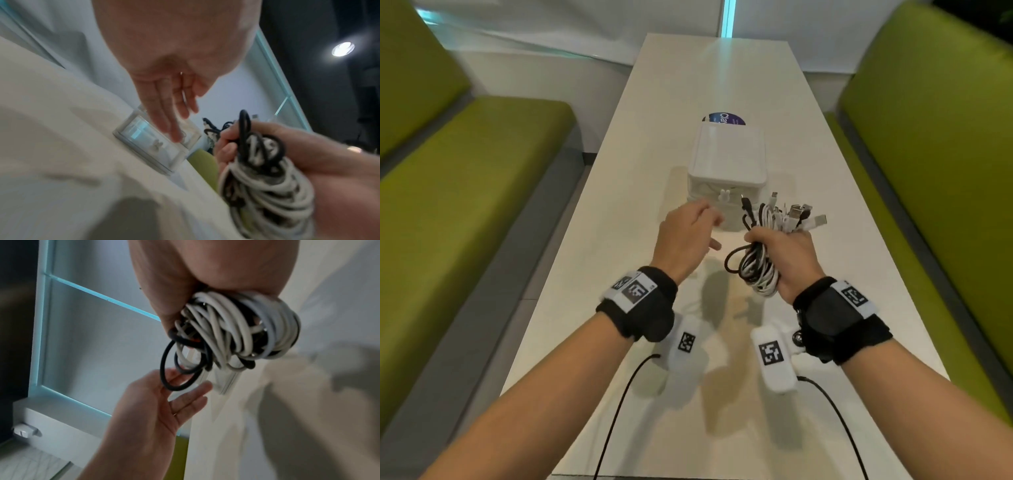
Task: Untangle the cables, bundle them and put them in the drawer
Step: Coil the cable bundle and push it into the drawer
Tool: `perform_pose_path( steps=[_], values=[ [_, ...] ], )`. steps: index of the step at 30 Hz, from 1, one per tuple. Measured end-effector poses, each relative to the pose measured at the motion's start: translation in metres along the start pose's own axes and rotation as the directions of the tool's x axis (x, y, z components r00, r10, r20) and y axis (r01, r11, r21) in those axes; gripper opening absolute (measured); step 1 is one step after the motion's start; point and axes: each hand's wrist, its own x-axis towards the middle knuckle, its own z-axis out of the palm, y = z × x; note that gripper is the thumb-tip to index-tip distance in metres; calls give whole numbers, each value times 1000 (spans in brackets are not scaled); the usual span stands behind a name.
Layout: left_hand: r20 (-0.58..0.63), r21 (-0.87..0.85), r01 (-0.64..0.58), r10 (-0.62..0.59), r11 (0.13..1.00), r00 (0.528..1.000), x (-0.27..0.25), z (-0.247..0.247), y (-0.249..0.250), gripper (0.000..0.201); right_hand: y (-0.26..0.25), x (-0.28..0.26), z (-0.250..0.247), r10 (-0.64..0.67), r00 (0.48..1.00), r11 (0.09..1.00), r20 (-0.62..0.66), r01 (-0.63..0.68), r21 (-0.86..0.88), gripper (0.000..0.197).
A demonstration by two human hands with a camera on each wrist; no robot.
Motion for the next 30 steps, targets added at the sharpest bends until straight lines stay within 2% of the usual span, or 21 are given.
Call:
perform_pose_path(
  steps=[1,3,4,6,11,15,19,23,27,30],
  values=[
    [11,194,-39,37,980,999,11,3,-5,21,-1,5,0,-11,1000,1000,-9,11,-14,16],
    [89,526,-142,111,839,990,25,7,-15,30,-1,13,-2,-29,999,998,-19,28,-48,19],
    [115,599,-170,125,782,985,30,9,-19,36,-1,15,-3,-35,999,998,-20,34,-60,20],
    [132,661,-198,148,724,980,34,14,-24,43,1,18,-5,-51,999,996,-16,50,-73,20],
    [180,742,-222,131,632,975,35,20,-27,55,4,16,-6,-62,998,992,-9,61,-106,18],
    [226,753,-260,134,604,965,26,20,-24,43,1,11,-5,-98,995,987,27,101,-124,19],
    [261,740,-293,142,606,955,4,21,-21,36,1,6,-5,-134,989,969,61,144,-202,11],
    [281,710,-300,135,637,950,-23,22,-18,33,0,2,-13,-160,978,897,132,200,-394,21],
    [296,704,-293,107,647,949,-41,20,-15,33,3,-5,-20,-151,972,811,181,227,-540,22],
    [331,700,-309,91,644,939,-51,19,-12,34,6,-14,-25,-101,971,730,216,220,-647,23]
  ],
)
